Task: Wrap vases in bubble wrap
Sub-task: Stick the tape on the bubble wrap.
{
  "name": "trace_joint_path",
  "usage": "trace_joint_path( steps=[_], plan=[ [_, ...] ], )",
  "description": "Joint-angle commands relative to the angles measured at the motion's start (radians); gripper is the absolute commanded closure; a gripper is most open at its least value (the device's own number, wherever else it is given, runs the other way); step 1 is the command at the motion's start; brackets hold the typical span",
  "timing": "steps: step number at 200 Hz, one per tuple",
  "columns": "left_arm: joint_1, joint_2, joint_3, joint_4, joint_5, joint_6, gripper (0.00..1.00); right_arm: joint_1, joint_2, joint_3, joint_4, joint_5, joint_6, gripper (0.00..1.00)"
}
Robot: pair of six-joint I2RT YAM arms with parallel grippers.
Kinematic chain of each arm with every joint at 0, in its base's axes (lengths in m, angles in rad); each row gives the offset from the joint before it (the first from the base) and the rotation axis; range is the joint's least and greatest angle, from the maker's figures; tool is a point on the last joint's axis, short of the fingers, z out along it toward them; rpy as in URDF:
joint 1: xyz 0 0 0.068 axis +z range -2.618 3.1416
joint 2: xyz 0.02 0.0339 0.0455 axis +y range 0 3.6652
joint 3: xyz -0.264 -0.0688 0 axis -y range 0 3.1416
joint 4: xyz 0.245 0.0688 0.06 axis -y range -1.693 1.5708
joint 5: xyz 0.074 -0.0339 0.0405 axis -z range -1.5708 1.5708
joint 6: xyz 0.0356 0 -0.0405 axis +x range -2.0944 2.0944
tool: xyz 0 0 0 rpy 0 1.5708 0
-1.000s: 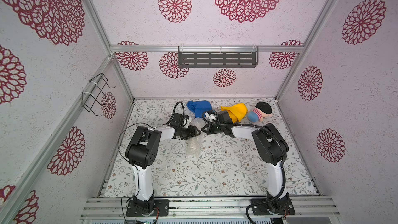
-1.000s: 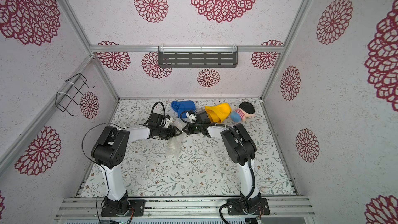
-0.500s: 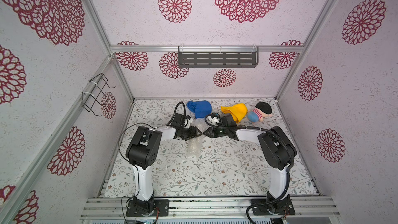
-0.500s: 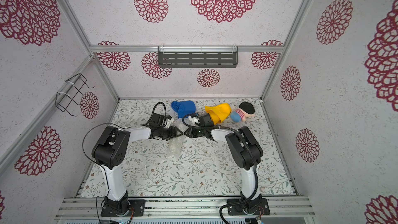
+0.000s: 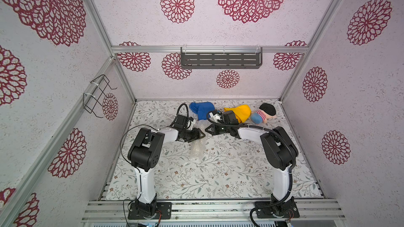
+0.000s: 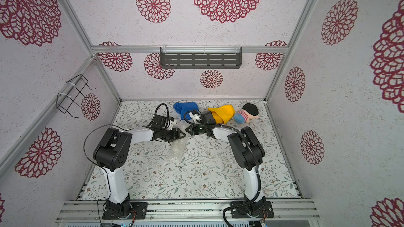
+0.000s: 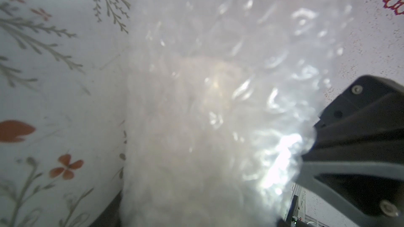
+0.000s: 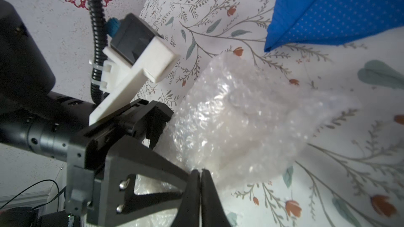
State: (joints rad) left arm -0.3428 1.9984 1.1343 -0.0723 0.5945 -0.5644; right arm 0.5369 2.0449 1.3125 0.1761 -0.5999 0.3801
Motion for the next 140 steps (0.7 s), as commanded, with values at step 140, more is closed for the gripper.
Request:
trace_joint_path(
  steps=[140],
  plan=[
    [-0.01,0.0,0.004,-0.026,0.002,0.025,1.0,-0.045,-0.118,-0.124,-0.033,0.007,-0.039,0.85]
  ],
)
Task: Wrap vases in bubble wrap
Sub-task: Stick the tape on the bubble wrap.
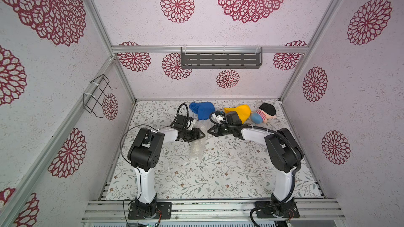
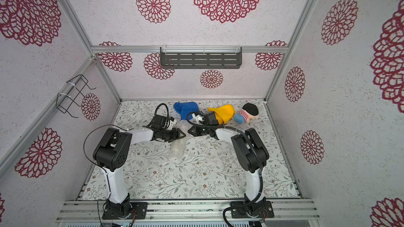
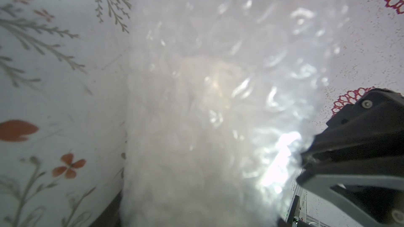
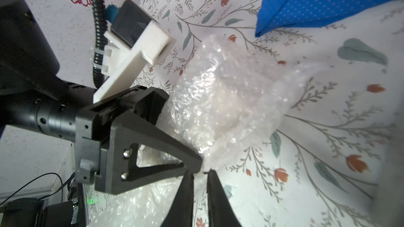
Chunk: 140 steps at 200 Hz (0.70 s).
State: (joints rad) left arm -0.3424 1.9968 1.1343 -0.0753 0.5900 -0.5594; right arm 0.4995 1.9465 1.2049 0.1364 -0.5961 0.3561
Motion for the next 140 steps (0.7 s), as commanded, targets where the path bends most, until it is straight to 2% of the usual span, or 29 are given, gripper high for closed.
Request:
trace_joint_path(
  steps=[1,71,95,115,122,140],
  plan=[
    [-0.011,0.001,0.004,-0.023,0.007,0.02,1.0,-0.006,-0.018,-0.015,0.008,0.003,-0.014,0.86],
    [-0.011,0.0,0.002,-0.019,0.014,0.018,1.0,0.058,0.176,0.188,0.031,-0.049,0.051,0.92],
    [-0.011,-0.002,0.001,-0.015,0.019,0.015,1.0,0.061,0.172,0.187,0.034,-0.046,0.057,0.93],
    [-0.009,-0.006,-0.004,-0.008,0.02,0.008,1.0,0.043,0.109,0.126,0.023,-0.006,0.035,0.93],
    [-0.004,-0.006,-0.007,0.001,0.03,0.0,1.0,0.031,0.079,0.096,0.023,0.014,0.042,0.89],
    [0.008,-0.018,-0.028,0.038,0.051,-0.024,1.0,-0.01,0.006,0.004,0.045,0.068,0.113,0.7]
  ],
)
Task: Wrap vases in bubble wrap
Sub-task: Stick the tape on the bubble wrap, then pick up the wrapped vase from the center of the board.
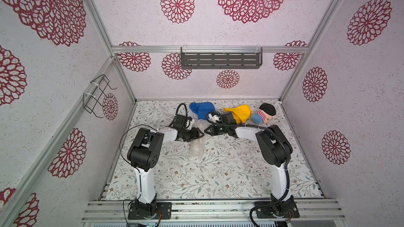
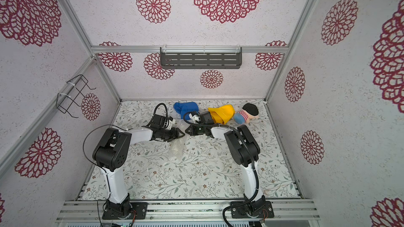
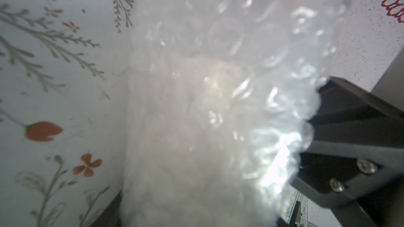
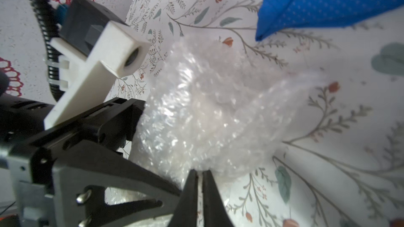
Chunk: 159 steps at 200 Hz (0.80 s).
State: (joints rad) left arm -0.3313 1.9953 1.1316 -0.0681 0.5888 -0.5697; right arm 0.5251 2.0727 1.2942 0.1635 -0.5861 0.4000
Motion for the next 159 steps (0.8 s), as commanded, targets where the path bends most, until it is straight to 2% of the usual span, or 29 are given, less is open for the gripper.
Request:
trace_joint_path(
  steps=[1,18,26,44,59,87,116,159],
  plan=[
    [-0.002,-0.017,-0.027,0.033,0.05,-0.017,1.0,-0.037,-0.125,-0.091,0.021,0.06,0.079,0.68],
    [0.0,-0.021,-0.036,0.024,0.034,-0.025,1.0,-0.067,-0.169,-0.205,0.173,0.021,0.234,0.45],
    [-0.001,-0.065,-0.033,0.015,0.033,-0.03,1.0,-0.069,-0.175,-0.248,0.266,-0.012,0.306,0.36],
    [-0.008,-0.078,-0.058,0.084,0.064,-0.085,1.0,-0.061,-0.142,-0.292,0.448,-0.072,0.432,0.19],
    [-0.014,-0.075,-0.068,0.129,0.106,-0.128,1.0,-0.053,-0.097,-0.305,0.587,-0.096,0.524,0.02],
    [-0.037,-0.082,-0.083,0.226,0.17,-0.198,1.0,-0.039,-0.009,-0.264,0.693,-0.116,0.586,0.01],
    [-0.062,-0.105,-0.069,0.246,0.195,-0.221,1.0,-0.025,0.04,-0.234,0.772,-0.114,0.638,0.01],
    [-0.066,-0.119,-0.094,0.437,0.272,-0.363,1.0,-0.019,0.065,-0.251,1.009,-0.106,0.785,0.1]
  ],
)
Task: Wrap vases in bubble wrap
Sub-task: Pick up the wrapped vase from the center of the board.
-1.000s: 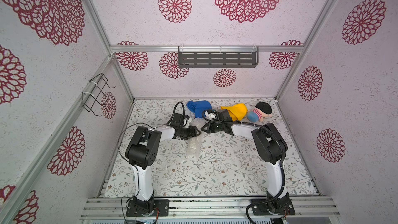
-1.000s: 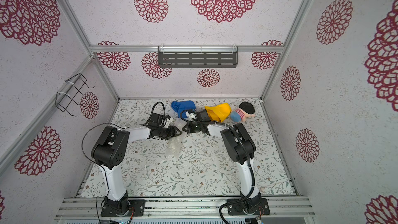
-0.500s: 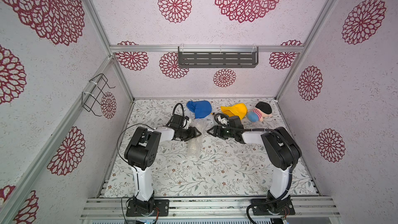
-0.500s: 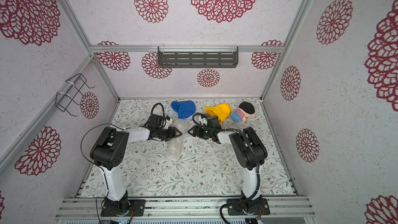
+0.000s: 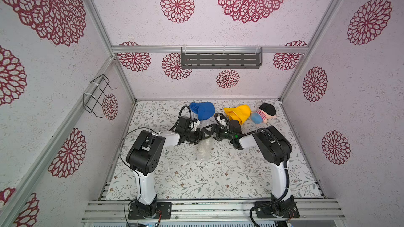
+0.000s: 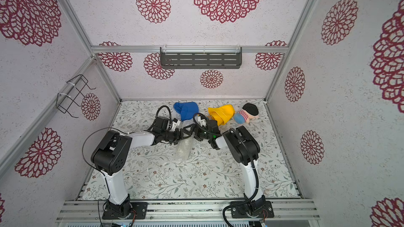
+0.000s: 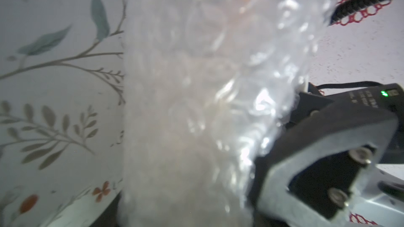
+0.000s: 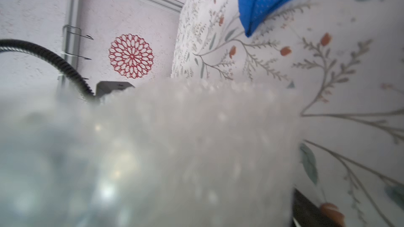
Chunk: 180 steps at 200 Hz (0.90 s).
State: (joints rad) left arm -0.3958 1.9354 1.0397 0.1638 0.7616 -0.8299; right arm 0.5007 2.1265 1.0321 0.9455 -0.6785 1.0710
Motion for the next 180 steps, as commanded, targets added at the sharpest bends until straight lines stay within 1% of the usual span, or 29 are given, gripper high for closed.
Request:
trace_joint_path(
  steps=[1,15,31,56,98,123,127,138,149,164,180],
  plan=[
    [-0.002,-0.058,-0.002,0.209,0.1,-0.105,1.0,0.006,0.012,0.011,0.233,-0.014,0.118,0.1],
    [-0.003,-0.055,-0.006,0.236,0.11,-0.125,1.0,0.006,0.022,0.014,0.295,-0.009,0.167,0.14],
    [-0.003,-0.056,-0.01,0.237,0.108,-0.126,1.0,0.008,0.03,0.019,0.326,-0.003,0.201,0.21],
    [-0.003,-0.055,-0.017,0.238,0.108,-0.126,1.0,0.017,0.03,0.031,0.313,0.006,0.196,0.3],
    [-0.003,-0.066,-0.035,0.233,0.121,-0.125,1.0,0.018,0.035,0.05,0.306,0.013,0.198,0.51],
    [-0.003,-0.068,-0.038,0.201,0.123,-0.105,1.0,0.019,0.035,0.068,0.283,0.008,0.192,0.52],
    [-0.003,-0.067,-0.038,0.199,0.125,-0.104,1.0,0.021,0.036,0.071,0.276,0.005,0.189,0.5],
    [-0.004,-0.064,-0.037,0.195,0.128,-0.102,1.0,0.024,0.036,0.078,0.256,0.002,0.178,0.39],
    [-0.003,-0.059,-0.032,0.188,0.131,-0.099,1.0,0.027,0.035,0.082,0.218,0.002,0.153,0.37],
    [-0.003,-0.053,-0.021,0.166,0.133,-0.088,1.0,0.027,0.032,0.083,0.18,0.002,0.124,0.37],
    [-0.004,-0.047,-0.013,0.141,0.133,-0.075,1.0,0.027,0.032,0.082,0.157,0.005,0.106,0.46]
  ],
)
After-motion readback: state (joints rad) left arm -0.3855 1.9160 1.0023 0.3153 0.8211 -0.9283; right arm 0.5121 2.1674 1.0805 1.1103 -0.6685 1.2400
